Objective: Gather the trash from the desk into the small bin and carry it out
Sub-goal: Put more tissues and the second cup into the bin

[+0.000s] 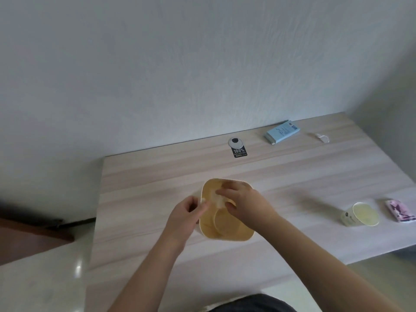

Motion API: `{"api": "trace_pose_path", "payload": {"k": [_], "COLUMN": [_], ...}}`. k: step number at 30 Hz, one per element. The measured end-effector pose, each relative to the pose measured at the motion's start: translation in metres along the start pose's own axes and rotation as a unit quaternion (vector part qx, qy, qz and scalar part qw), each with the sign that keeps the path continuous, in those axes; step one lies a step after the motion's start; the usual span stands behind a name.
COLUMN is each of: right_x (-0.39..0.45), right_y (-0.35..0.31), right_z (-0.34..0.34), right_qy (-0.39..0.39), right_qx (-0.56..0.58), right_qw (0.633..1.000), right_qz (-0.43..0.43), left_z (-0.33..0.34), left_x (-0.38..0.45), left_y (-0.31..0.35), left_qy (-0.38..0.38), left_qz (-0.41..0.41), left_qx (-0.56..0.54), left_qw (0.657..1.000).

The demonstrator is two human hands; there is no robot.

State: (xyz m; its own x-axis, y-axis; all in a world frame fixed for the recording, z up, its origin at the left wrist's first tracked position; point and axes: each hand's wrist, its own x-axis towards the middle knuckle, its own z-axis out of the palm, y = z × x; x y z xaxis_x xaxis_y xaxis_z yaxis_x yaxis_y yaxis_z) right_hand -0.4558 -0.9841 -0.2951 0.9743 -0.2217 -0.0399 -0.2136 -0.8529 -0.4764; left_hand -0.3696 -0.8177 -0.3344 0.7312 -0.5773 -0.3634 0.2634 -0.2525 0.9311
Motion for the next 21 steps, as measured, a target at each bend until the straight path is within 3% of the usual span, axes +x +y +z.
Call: {"api": "trace_pose_path", "payload": {"k": [2,10,21], "right_x": [-0.011,-0.068,-0.187], "right_y": [-0.014,-0.023,0.047], "right_z": [0.006,-0.006,-0.055], "right_qy": [-0.025,0.106,0.239], "right_qx": [-0.012,0.008,-0.046], "right_qw": [0.999,0.991,0.93], "right_qz": [0.016,0.087,0.274], "left_z": [-0.012,-0.025,0.074], "left_x": [-0.007,-0.007,0.004], "left_y": [-0.004,-0.02,-0.005], "left_qy": [0.003,-0.023,-0.15], "left_qz": [-0.008,-0.029,-0.033], "left_qx": [0.003,0.011,0.038], "left_qw": [1.0,0.999,0.987]}}
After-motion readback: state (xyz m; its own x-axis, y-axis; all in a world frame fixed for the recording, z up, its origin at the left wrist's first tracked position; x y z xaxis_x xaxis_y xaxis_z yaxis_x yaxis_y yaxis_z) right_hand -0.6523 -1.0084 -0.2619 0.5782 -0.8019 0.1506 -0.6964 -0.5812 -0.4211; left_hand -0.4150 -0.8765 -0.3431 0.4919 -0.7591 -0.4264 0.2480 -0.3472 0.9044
